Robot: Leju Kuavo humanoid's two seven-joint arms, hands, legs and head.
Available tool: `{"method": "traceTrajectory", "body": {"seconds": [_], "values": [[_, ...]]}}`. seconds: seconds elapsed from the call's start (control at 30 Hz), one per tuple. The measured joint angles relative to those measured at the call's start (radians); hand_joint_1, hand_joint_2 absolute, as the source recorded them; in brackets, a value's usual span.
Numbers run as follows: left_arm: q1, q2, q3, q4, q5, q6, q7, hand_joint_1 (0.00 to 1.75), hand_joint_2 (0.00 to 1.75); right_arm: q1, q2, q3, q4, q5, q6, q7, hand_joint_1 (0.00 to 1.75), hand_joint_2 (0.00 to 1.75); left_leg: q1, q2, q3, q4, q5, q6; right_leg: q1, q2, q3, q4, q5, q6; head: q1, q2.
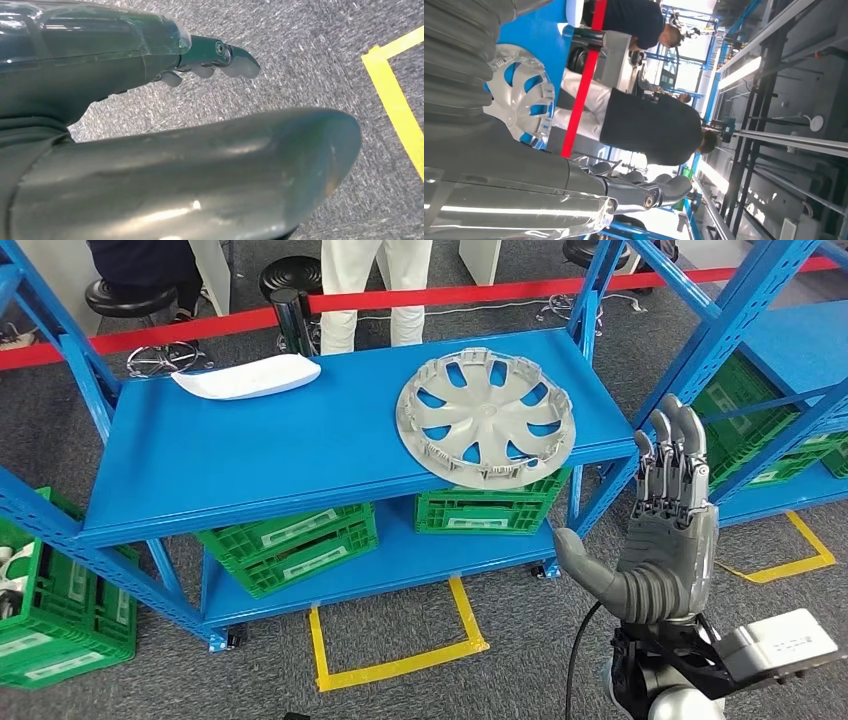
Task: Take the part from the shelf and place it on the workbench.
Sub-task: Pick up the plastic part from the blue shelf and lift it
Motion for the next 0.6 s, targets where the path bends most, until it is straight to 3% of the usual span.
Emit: {"method": "traceTrajectory", "body": {"seconds": [0.07,0.13,0.23,0.33,0.37,0.43,0.47,0.5,0.53,0.6], "values": [[0.0,0.0,0.0,0.0,0.0,0.0,0.0,0.0,0.0,-0.001,0.0,0.0,0.001,-0.001,0.0,0.0,0.0,1.75,-0.005,-0.002,0.012,0.0,-0.008,0.001,0.005,0.0,0.033,-0.095,0.078,-0.014,0.004,0.0],[-0.001,-0.002,0.0,0.0,0.0,0.0,0.0,0.0,0.0,-0.002,0.0,0.0,0.001,-0.001,0.0,0.0,0.0,1.75,-0.01,-0.004,0.02,0.0,-0.015,-0.002,0.012,0.0,0.082,-0.211,0.131,-0.034,0.001,0.0],[-0.002,-0.005,0.0,0.0,-0.001,-0.001,-0.001,0.0,0.0,-0.004,0.0,0.0,0.001,-0.003,0.001,-0.001,0.0,1.75,-0.008,-0.003,0.017,-0.003,-0.018,-0.015,0.02,-0.001,0.105,-0.264,0.129,-0.047,0.001,0.0],[-0.004,-0.004,0.0,0.0,-0.002,-0.002,-0.003,0.0,0.0,-0.005,0.0,0.0,0.0,-0.004,0.002,-0.002,0.0,1.75,-0.007,-0.003,0.01,0.023,-0.04,-0.032,0.011,-0.004,0.126,-0.293,0.134,-0.052,-0.002,0.0],[-0.004,-0.003,0.0,0.0,-0.002,-0.002,-0.003,0.0,0.0,-0.006,0.0,0.0,0.0,-0.004,0.002,-0.003,0.0,1.75,-0.004,-0.004,-0.012,0.066,-0.061,-0.038,0.008,-0.006,0.134,-0.301,0.135,-0.054,-0.007,0.0],[-0.003,-0.001,0.0,0.0,-0.002,-0.002,-0.004,0.0,0.0,-0.007,0.0,0.0,0.001,-0.004,0.003,-0.003,0.0,1.75,0.004,-0.006,-0.086,0.19,-0.108,-0.051,0.007,-0.008,0.141,-0.304,0.131,-0.056,-0.02,0.0],[-0.002,-0.001,0.0,0.0,-0.002,-0.002,-0.004,0.0,0.0,-0.006,0.0,0.001,0.001,-0.004,0.003,-0.003,0.0,1.75,0.009,-0.006,-0.118,0.236,-0.116,-0.056,0.006,-0.008,0.144,-0.303,0.127,-0.056,-0.024,0.0],[-0.001,0.0,0.0,0.0,-0.002,-0.002,-0.004,0.0,0.0,-0.005,0.0,0.001,0.002,-0.004,0.003,-0.003,0.0,1.75,0.014,-0.006,-0.136,0.252,-0.104,-0.061,0.004,-0.008,0.147,-0.302,0.123,-0.053,-0.026,0.0],[0.0,0.0,0.0,0.0,-0.002,-0.002,-0.004,0.0,0.0,-0.005,0.0,0.001,0.002,-0.004,0.003,-0.003,0.0,1.75,0.018,-0.005,-0.133,0.229,-0.072,-0.066,0.002,-0.007,0.153,-0.301,0.118,-0.049,-0.027,0.0],[0.0,0.001,0.0,0.0,-0.002,-0.002,-0.003,0.0,0.0,-0.004,0.0,0.001,0.003,-0.005,0.003,-0.004,0.0,1.75,0.025,0.0,-0.088,0.117,0.008,-0.076,-0.005,-0.006,0.166,-0.295,0.102,-0.036,-0.032,0.0]]}}
